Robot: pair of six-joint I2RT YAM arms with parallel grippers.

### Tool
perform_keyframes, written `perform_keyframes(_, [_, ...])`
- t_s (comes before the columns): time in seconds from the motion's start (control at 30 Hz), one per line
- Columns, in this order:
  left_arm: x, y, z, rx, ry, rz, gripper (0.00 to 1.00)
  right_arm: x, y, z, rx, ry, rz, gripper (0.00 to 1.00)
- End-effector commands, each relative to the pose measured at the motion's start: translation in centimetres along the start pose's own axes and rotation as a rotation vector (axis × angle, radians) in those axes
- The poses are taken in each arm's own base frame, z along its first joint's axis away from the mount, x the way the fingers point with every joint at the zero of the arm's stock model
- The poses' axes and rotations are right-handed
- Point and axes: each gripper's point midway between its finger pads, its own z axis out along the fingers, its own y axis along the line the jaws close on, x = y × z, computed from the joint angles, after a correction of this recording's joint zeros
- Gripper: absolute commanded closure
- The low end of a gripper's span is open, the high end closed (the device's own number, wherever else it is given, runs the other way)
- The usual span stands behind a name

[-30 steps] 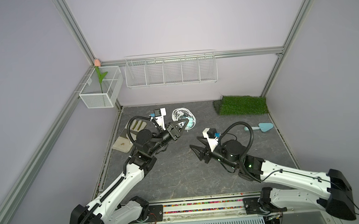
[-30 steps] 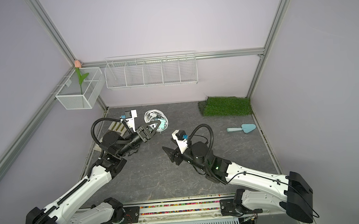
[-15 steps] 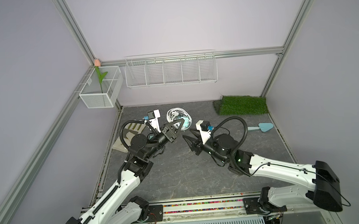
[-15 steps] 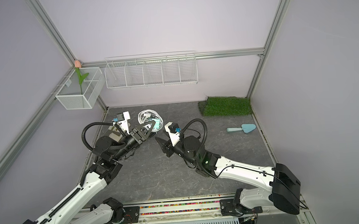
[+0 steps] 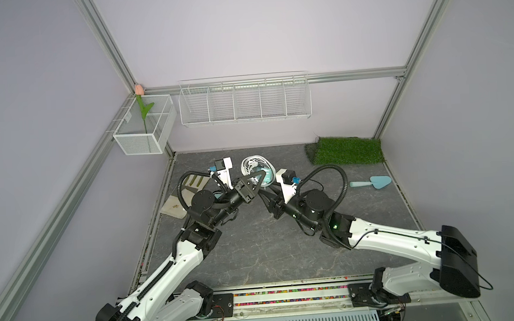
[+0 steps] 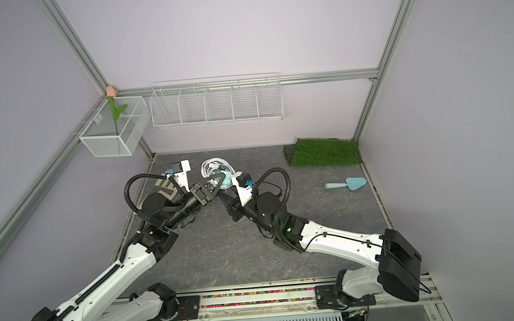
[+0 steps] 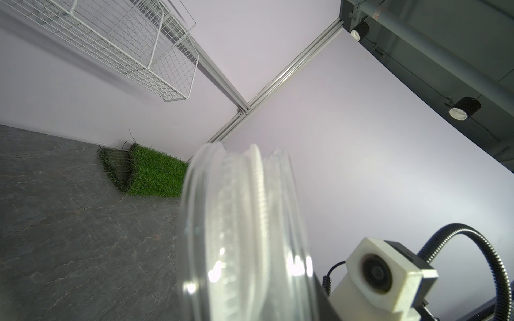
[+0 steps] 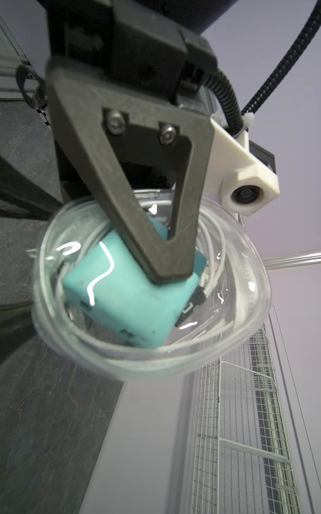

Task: Pack away charging kits
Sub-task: Zip the zipper on the storage bag.

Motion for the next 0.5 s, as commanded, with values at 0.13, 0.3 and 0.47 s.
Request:
perform_keyframes(0.13, [-0.31,-1.26,-0.31,0.044,-0.015,-0.004,0.91,-2.01,-0.28,0.13,0.038,-0.063,0.011,0.81])
perform_keyframes(0.3, [-0.36,-1.17,-0.38,0.039,-0.02,-0.002,0.92,-2.01,-0.25,0.05,0.038,-0.061,0.009,0.91])
perform_keyframes(0.47, [-0.33,-0.59,-0.45,0.008,-0.023,0.009,0.94,-2.05,-0.62,-0.47,0.054,-0.065,0.002,0.93])
